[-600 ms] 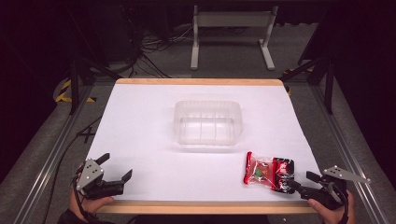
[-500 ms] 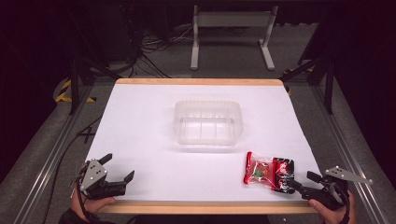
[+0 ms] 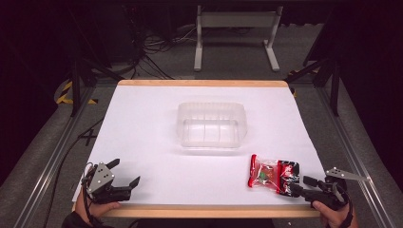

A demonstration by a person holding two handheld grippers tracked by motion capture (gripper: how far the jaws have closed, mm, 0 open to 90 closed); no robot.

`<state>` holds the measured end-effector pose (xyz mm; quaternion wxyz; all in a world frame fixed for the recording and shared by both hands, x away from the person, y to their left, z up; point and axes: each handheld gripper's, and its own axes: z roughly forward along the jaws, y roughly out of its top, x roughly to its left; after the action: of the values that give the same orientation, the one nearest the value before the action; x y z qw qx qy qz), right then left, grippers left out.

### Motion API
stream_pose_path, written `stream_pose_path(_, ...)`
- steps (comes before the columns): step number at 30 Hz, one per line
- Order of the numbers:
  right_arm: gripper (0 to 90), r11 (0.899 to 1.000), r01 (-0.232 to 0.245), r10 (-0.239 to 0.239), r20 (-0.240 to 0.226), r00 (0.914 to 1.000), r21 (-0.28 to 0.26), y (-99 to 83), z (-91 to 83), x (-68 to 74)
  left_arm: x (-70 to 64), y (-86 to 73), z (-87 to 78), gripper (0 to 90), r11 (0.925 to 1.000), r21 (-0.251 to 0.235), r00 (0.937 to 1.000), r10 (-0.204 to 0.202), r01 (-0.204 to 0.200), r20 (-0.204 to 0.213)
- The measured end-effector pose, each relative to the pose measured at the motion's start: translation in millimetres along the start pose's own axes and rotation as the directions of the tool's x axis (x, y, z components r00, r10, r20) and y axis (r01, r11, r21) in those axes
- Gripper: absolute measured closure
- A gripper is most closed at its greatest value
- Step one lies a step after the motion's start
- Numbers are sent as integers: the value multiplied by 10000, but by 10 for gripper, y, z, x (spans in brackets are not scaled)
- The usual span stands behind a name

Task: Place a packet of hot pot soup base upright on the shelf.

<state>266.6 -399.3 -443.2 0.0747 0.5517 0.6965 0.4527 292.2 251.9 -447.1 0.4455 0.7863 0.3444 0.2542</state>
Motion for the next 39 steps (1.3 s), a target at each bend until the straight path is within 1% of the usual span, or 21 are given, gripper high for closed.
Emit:
stream_pose_path(3,165,9991,-400,394,-452,9982,-129,0,13,-29,-10,4,18,75,9999,122,9999,89,-90,88)
stream_pose_path(4,165,9990,-438,434,-484,9979,-72,5,24,-16,-20,5,25,74,9997,209,9997,143,-147,193)
stream_pose_path(6,165,9995,-305,305,-555,9980,10,14,51,11,-54,9,35,68,9987,372,9989,350,-362,320)
stream_pose_path(8,158,9995,-315,319,-708,9970,70,17,82,42,-84,19,41,68,9979,365,9979,528,-542,378)
stream_pose_path(9,158,9995,-315,319,-708,9970,70,17,82,42,-84,19,41,69,9979,365,9979,528,-542,378)
stream_pose_path(11,153,9989,-440,455,-1017,9938,169,27,114,61,-90,26,42,69,9980,325,9976,525,-540,448)
stream_pose_path(14,149,9953,-797,890,-1948,9768,553,77,217,88,-81,23,45,71,9985,316,9979,420,-436,499)
stream_pose_path(15,150,9929,-866,1031,-2266,9685,813,102,253,99,-81,24,48,71,9985,352,9978,411,-429,511)
stream_pose_path(16,150,9929,-866,1031,-2266,9685,813,102,253,99,-81,24,48,71,9985,352,9978,411,-429,511)
stream_pose_path(17,159,9908,-872,1111,-2547,9606,1036,126,291,117,-84,25,51,71,9985,345,9977,418,-437,540)
stream_pose_path(19,298,9931,-676,874,-2219,9711,956,182,346,164,-90,25,59,71,9983,359,9974,434,-455,568)
stream_pose_path(20,378,9941,-522,723,-2221,9723,947,208,361,175,-90,24,62,71,9981,399,9973,450,-474,584)
stream_pose_path(21,510,9963,-368,527,-2129,9756,779,233,368,191,-91,22,65,72,9979,416,9972,464,-490,593)
stream_pose_path(23,680,9980,-133,267,-2225,9746,618,265,376,229,-90,17,72,72,9978,455,9972,449,-476,603)
stream_pose_path(25,776,9985,163,-47,-2151,9766,522,278,386,264,-89,17,74,73,9980,427,9972,435,-462,609)
stream_pose_path(26,847,9988,245,-150,-2142,9767,418,280,383,276,-88,17,74,73,9981,419,9972,420,-447,617)
stream_pose_path(27,892,9992,241,-164,-2152,9764,331,282,375,286,-87,18,73,73,9982,431,9972,395,-423,631)
stream_pose_path(29,900,9991,416,-382,-2166,9755,111,291,367,308,-90,20,77,73,9981,436,9972,398,-426,640)
stream_pose_path(33,900,9960,874,-888,-1943,9769,-159,331,352,397,-93,23,85,74,9981,461,9968,382,-415,698)
stream_pose_path(35,900,9948,957,-1006,-1857,9774,-353,364,337,437,-91,25,85,74,9984,411,9968,354,-384,715)
stream_pose_path(39,900,9881,1245,-1375,-1572,9779,-900,448,293,517,-95,33,69,81,9994,231,9977,239,-254,638)
